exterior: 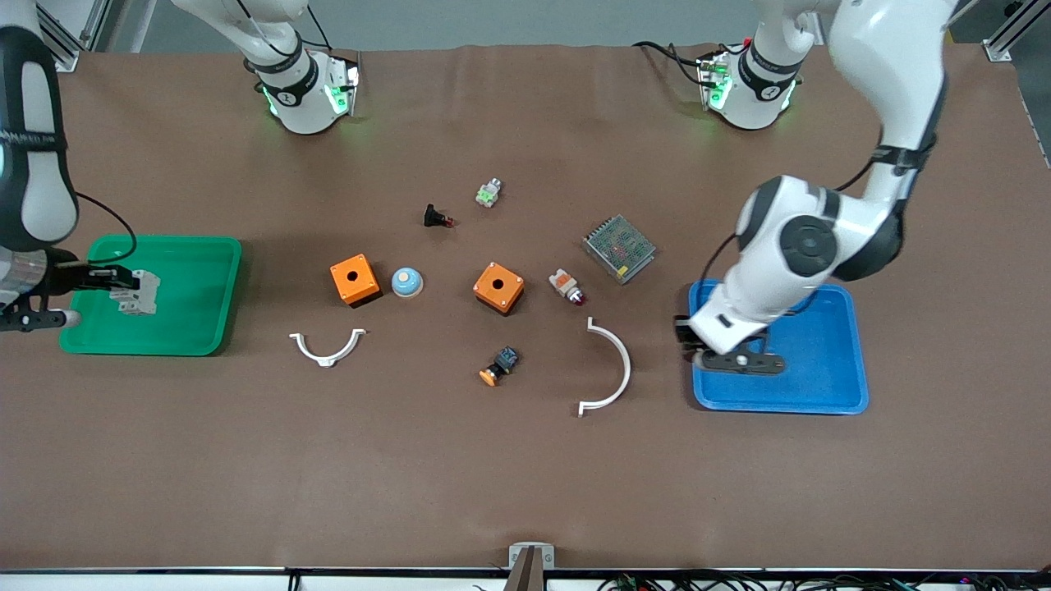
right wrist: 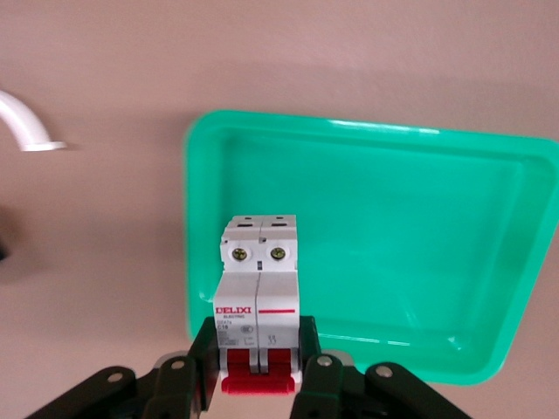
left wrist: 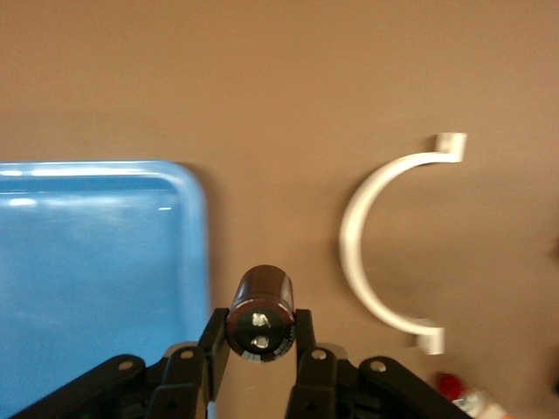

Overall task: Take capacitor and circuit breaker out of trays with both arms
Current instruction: 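Carry the capacitor and breaker with both grippers toward the table middle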

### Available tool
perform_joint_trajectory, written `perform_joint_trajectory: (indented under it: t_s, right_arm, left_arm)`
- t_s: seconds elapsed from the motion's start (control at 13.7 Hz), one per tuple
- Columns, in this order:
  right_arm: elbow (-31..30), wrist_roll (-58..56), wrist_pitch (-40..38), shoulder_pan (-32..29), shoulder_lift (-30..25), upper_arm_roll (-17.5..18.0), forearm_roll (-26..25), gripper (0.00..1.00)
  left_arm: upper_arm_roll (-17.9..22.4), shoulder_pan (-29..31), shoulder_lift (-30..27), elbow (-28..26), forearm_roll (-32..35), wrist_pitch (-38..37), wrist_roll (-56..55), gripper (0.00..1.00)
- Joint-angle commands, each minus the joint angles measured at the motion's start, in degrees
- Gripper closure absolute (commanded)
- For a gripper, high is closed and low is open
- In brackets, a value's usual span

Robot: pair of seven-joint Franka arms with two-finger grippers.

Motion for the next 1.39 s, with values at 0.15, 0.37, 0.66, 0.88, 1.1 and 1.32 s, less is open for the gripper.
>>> perform_joint_trajectory:
  t_s: [0.15, 0.37, 0.66, 0.88, 1.1, 1.32]
  right_arm:
    - [5.2, 20.4, -9.6, 15.0, -3.1, 0.1, -0.8, 0.79]
    - [5.4, 34.8, -9.0, 26.1, -2.6, 0.1, 2.3, 0.80]
    - [5.1, 47.2, -2.6, 35.1, 0.3, 0.1, 10.8, 0.79]
    - [5.1, 50.4, 6.1, 39.1, 5.9, 0.1, 14.8, 0.80]
    - [5.1, 50.5, 11.2, 41.1, 10.3, 0.1, 18.1, 0.80]
    - [5.1, 50.4, 15.0, 42.0, 13.5, 0.1, 19.6, 0.79]
  left_arm:
    - [1.8, -9.3, 15.1, 16.9, 4.1, -1.2, -13.6, 1.00]
    - [2.5, -11.9, 19.2, 18.7, 5.3, -1.1, -17.6, 0.96]
    - [2.5, -12.1, 20.4, 18.5, 5.4, -1.1, -17.8, 0.61]
    - [3.1, -12.2, 19.4, 18.8, 6.2, -1.2, -18.6, 0.00]
    - [4.2, -11.2, 14.2, 18.8, 6.2, -4.4, -18.3, 0.00]
    - [5.4, -7.5, 5.3, 18.5, 8.3, -12.2, -17.6, 0.00]
